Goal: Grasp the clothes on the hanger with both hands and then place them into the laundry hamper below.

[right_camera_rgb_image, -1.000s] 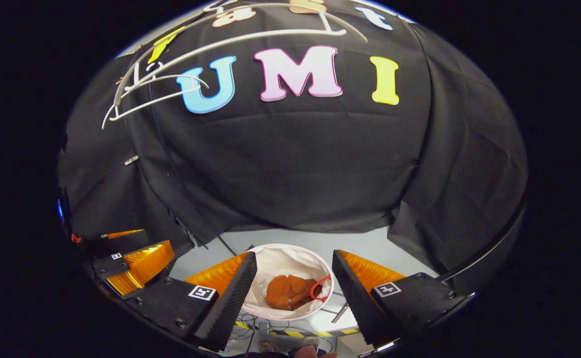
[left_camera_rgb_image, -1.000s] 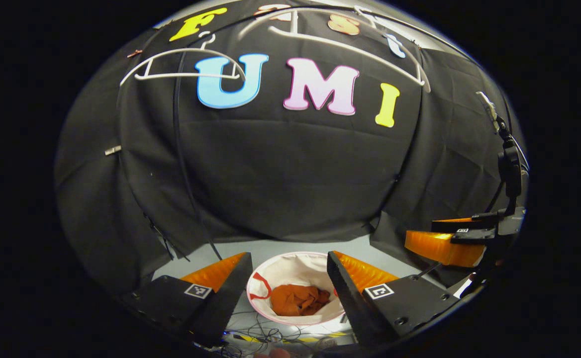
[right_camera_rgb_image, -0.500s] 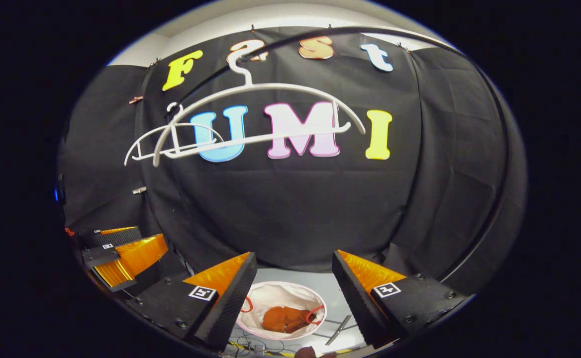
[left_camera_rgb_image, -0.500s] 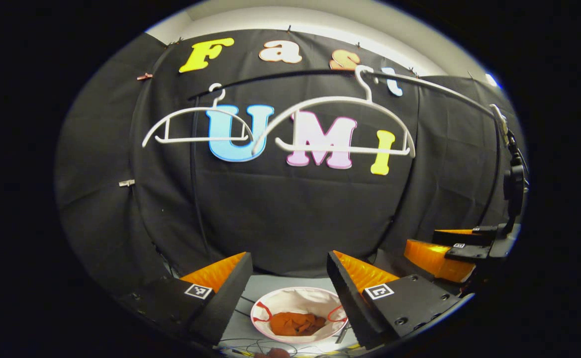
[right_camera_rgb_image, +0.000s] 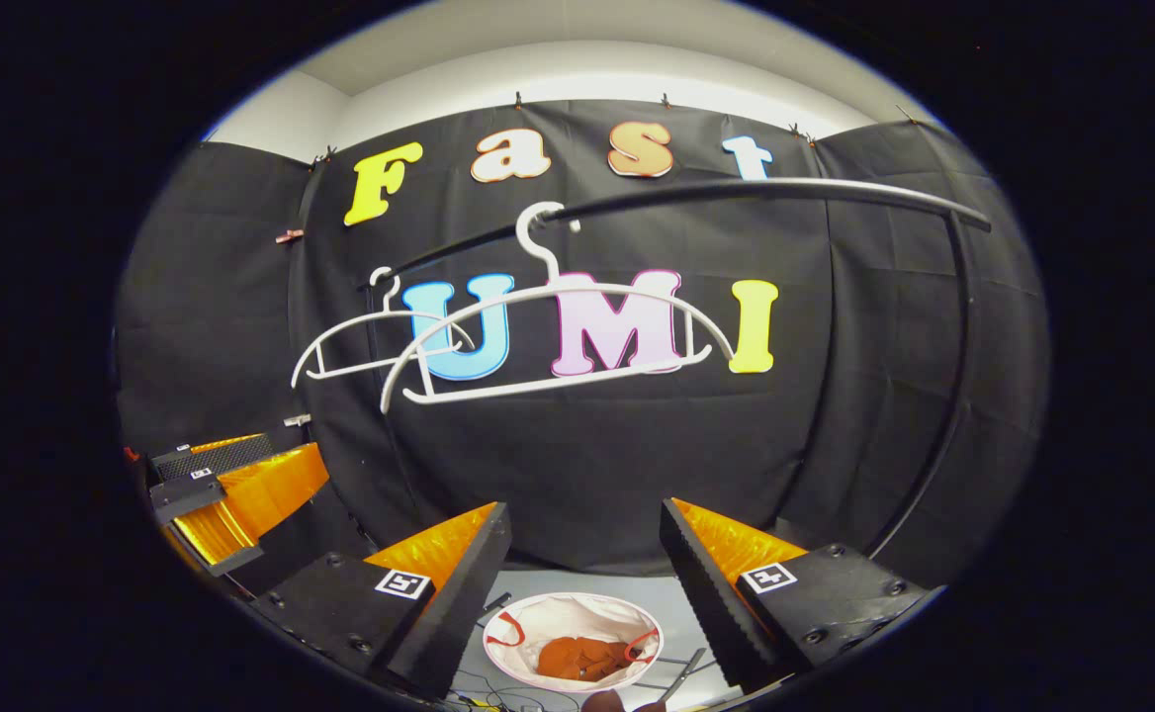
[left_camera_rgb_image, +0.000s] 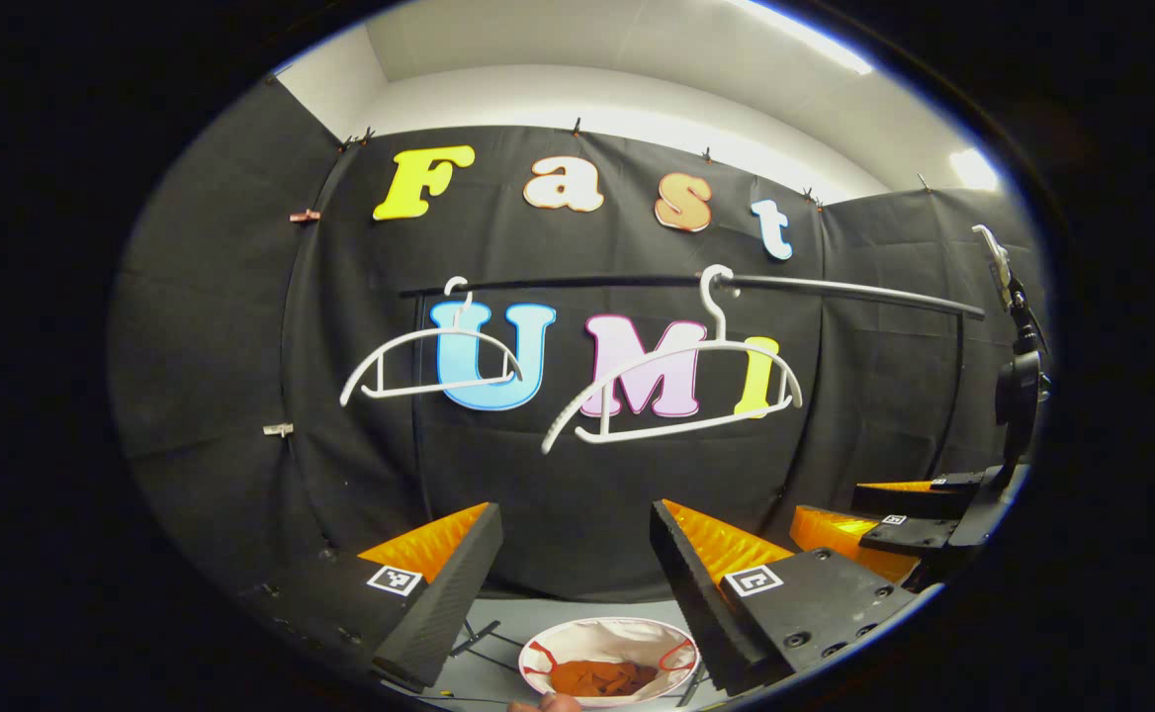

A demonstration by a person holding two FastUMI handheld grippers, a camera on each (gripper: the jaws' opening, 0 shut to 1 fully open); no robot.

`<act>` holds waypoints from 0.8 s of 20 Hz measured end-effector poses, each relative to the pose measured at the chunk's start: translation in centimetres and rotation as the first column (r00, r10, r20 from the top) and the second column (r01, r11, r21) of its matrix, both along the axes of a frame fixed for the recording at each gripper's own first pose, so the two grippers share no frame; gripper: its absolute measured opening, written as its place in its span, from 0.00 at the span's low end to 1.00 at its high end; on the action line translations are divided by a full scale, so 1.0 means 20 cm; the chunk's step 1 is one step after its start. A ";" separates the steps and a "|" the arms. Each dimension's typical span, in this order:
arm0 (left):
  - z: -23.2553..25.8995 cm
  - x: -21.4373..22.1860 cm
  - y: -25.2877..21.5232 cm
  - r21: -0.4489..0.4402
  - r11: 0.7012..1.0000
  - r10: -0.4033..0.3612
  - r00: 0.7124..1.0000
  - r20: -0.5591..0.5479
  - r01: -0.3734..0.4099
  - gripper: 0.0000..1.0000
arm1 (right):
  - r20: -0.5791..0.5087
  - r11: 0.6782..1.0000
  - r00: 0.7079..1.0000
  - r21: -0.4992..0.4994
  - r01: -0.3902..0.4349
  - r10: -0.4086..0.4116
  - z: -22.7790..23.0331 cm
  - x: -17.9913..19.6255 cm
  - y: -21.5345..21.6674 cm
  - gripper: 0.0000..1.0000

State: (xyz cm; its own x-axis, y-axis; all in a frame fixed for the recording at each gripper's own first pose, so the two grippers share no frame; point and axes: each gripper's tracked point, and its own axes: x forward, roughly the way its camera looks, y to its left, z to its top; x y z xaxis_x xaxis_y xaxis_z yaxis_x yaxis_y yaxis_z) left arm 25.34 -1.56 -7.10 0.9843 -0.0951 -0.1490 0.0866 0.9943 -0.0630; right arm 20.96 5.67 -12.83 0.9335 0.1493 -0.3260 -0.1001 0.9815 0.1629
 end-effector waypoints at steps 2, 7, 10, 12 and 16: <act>0.05 -0.06 0.03 0.013 1.000 0.003 1.000 0.025 -0.004 0.95 | 0.036 1.000 0.999 0.000 0.011 -0.011 0.09 -0.03 0.00 0.98; 0.13 -0.18 0.08 0.043 0.999 0.007 0.998 0.069 -0.010 0.95 | 0.104 0.999 0.994 -0.011 0.043 -0.042 0.25 -0.09 0.01 0.98; 0.16 -0.23 0.08 0.028 1.000 0.004 0.997 0.072 -0.006 0.95 | 0.134 0.998 0.989 -0.012 0.058 -0.056 0.30 -0.11 0.01 0.98; 0.17 -0.26 0.09 0.022 1.000 0.004 0.997 0.071 -0.006 0.92 | 0.150 0.998 0.987 -0.007 0.062 -0.060 0.35 -0.13 0.02 0.98; 0.19 -0.29 0.10 0.035 0.999 0.014 0.997 0.078 -0.016 0.95 | 0.174 0.998 0.982 -0.001 0.070 -0.069 0.40 -0.16 -0.01 0.98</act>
State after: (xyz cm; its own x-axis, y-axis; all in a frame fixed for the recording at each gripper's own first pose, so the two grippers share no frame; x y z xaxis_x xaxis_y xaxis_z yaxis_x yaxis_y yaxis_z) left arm 19.46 0.43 -3.30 0.9943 -0.0763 -0.0751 0.0749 0.9970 -0.0216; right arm 17.73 5.55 -4.89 0.9840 0.0799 -0.1593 -0.0573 0.9882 0.1418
